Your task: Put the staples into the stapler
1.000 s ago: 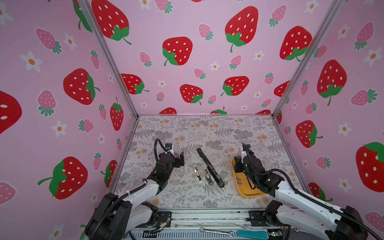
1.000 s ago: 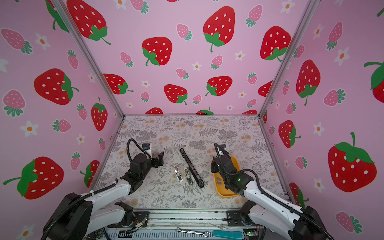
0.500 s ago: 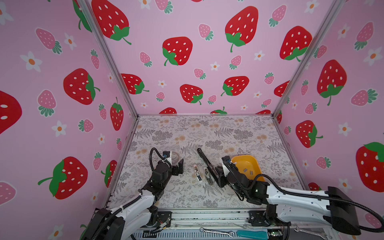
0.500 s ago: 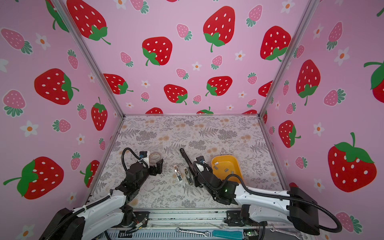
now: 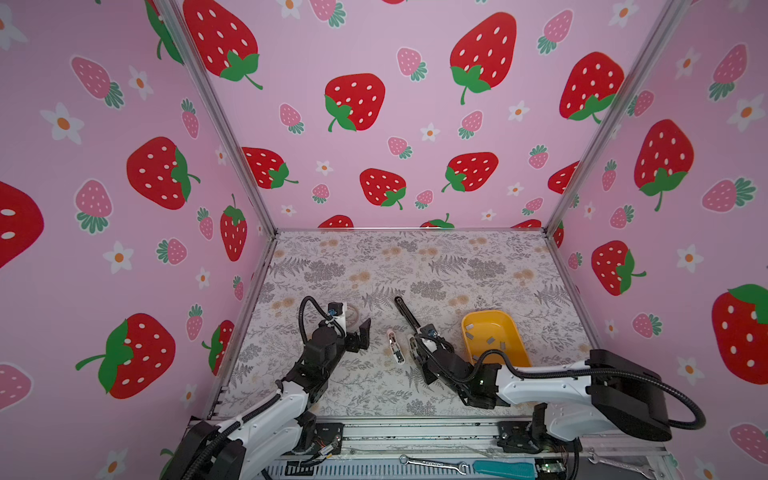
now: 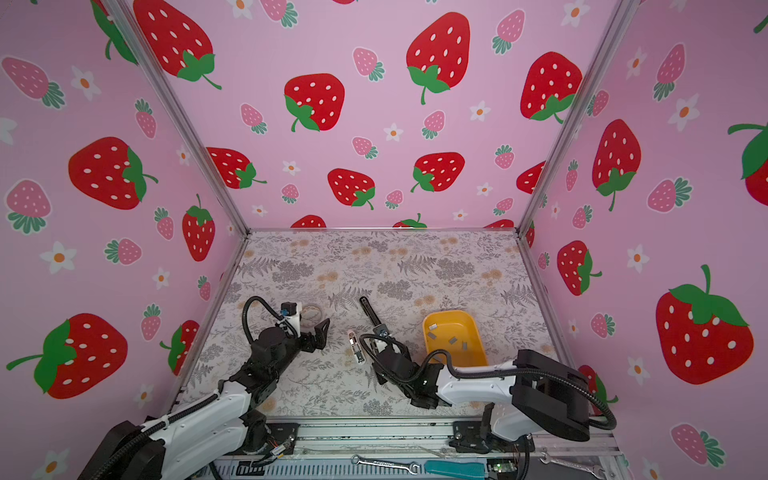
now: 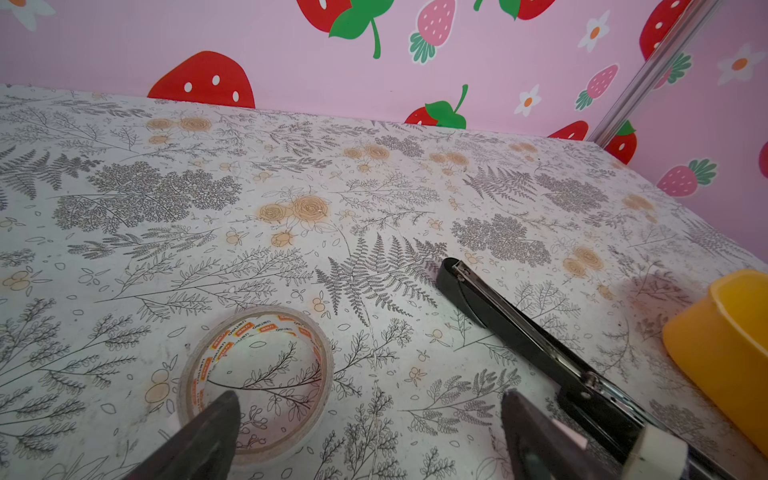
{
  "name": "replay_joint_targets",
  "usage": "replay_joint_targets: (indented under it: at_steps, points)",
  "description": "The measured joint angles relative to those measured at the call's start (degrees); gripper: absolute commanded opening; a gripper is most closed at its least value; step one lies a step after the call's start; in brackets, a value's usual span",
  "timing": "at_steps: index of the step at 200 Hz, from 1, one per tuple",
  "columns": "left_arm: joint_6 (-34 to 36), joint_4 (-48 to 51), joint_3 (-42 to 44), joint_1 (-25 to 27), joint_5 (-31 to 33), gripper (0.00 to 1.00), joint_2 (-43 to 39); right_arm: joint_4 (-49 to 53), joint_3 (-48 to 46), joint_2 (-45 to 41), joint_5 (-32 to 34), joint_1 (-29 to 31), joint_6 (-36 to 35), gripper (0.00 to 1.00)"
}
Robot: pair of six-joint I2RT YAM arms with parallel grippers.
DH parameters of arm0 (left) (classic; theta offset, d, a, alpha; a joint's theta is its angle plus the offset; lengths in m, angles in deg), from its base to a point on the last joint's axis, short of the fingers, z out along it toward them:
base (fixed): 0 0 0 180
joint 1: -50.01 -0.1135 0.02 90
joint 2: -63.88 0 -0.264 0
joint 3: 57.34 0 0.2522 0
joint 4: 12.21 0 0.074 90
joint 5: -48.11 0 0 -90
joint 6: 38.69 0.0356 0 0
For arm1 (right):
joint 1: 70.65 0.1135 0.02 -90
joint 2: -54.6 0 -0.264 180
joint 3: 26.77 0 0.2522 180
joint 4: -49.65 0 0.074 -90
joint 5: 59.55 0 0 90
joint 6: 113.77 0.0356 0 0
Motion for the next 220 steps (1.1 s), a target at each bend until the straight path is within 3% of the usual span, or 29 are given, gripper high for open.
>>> replay_joint_targets:
  at_steps: [83,220]
  points:
    - [0.5,-0.1,-1.3,0.2,0.0,0.99,5.3,-2.1,0.0,4.1,-0.6,0.0,2.2,0.06]
    - [1.0,-0.1,-1.4,0.5,0.0,0.99,5.4,-4.8,-0.2,5.2,-0.4,-0.2,3.4,0.05]
